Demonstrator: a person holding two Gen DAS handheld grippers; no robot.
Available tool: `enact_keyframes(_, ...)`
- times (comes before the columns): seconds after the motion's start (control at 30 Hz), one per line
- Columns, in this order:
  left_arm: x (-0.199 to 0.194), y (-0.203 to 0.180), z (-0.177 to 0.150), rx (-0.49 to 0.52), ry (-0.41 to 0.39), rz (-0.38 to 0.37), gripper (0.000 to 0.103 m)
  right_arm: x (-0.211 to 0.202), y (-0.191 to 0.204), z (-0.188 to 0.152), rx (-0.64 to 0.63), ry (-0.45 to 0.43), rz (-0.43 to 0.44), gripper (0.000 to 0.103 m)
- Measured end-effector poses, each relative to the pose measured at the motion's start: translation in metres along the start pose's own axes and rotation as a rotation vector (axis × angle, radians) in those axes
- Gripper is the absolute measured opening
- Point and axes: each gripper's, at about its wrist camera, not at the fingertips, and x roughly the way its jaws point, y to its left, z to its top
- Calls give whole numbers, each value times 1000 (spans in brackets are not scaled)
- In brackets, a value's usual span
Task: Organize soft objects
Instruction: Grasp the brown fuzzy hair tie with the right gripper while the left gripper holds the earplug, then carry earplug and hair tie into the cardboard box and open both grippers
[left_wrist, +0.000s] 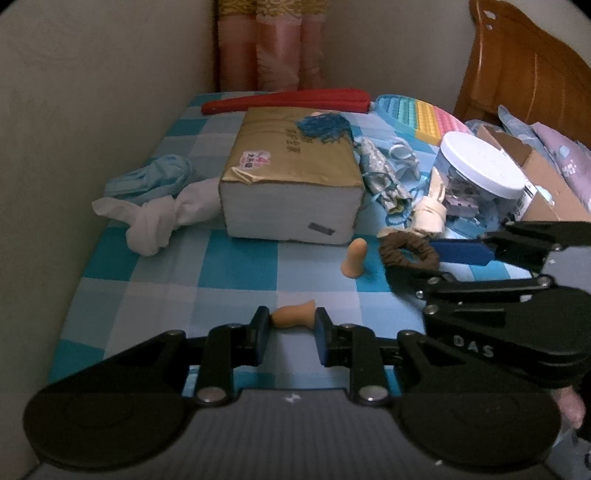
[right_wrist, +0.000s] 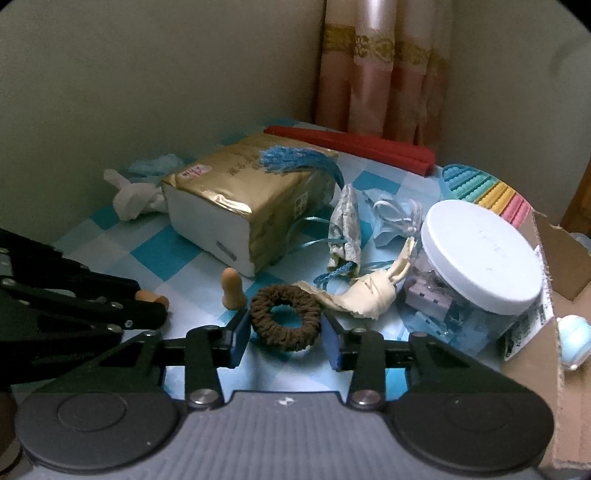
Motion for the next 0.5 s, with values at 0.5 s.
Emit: enact_keyframes(0.5, -46, -16, -1, 84, -63, 2, 24, -79, -3, -12, -30, -51, -55, 46)
